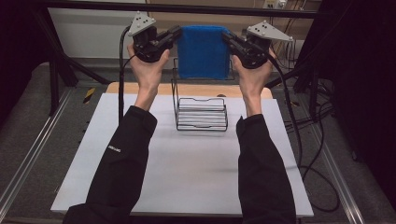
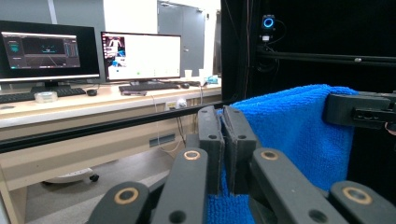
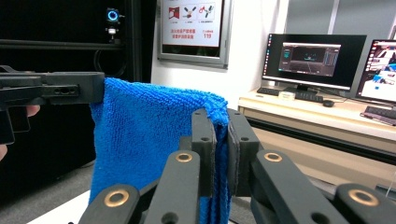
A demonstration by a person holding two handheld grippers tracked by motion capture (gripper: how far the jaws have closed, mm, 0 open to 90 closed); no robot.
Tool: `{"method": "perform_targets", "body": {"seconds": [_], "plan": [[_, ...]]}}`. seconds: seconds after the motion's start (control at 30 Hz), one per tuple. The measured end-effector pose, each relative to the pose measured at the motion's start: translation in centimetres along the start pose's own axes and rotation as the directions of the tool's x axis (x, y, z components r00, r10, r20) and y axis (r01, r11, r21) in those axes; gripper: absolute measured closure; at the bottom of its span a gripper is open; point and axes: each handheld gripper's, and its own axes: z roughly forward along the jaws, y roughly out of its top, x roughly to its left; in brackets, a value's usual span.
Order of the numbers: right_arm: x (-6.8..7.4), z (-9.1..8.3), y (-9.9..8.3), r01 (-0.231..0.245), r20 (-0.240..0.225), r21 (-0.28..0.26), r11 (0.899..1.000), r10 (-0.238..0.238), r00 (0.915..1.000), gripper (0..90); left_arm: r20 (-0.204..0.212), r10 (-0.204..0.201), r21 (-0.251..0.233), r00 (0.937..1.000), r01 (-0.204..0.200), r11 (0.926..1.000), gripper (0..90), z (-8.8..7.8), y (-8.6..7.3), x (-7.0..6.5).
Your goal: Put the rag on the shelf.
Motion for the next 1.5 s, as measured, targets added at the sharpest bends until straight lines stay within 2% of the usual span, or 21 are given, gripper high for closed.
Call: {"method": "perform_targets", "body": {"seconds": [0.27,0.57,0.67,0.8,1.1,1.23,1.5], "plan": [[0.2,0.0,-1.4,0.016,-0.007,0.039,0.999,-0.016,0.9999,84.1,0.018,0.002,0.032,0.9998,-0.003,0.9995,86.7,-0.2,-1.7,0.4],[0.1,-0.5,-3.7,-0.011,-0.018,0.075,0.997,0.013,0.9998,84.0,0.034,0.019,0.075,0.9992,-0.022,0.9969,86.7,-0.3,-3.4,0.0],[0.0,-0.7,-4.4,-0.032,-0.023,0.077,0.997,0.033,0.9992,84.0,0.042,0.021,0.078,0.9989,-0.024,0.9967,86.7,-0.4,-3.8,-0.2],[0.0,-1.1,-5.0,-0.035,-0.028,0.077,0.996,0.037,0.9989,83.9,0.051,0.034,0.089,0.9981,-0.038,0.9953,86.7,-0.6,-4.2,-0.4],[0.1,-1.7,-5.5,-0.048,-0.051,0.087,0.995,0.052,0.9973,83.3,0.082,0.043,0.087,0.9957,-0.05,0.995,86.6,-1.6,-4.7,-0.8],[0.4,-2.1,-5.5,-0.039,-0.069,0.094,0.995,0.046,0.9966,82.8,0.1,0.04,0.113,0.9942,-0.051,0.9922,86.5,-1.9,-4.8,-0.7],[0.6,-2.9,-5.5,-0.012,-0.103,0.135,0.991,0.026,0.9943,82.5,0.137,0.029,0.131,0.9901,-0.048,0.9902,86.4,-2.7,-5.5,-1.0]]}}
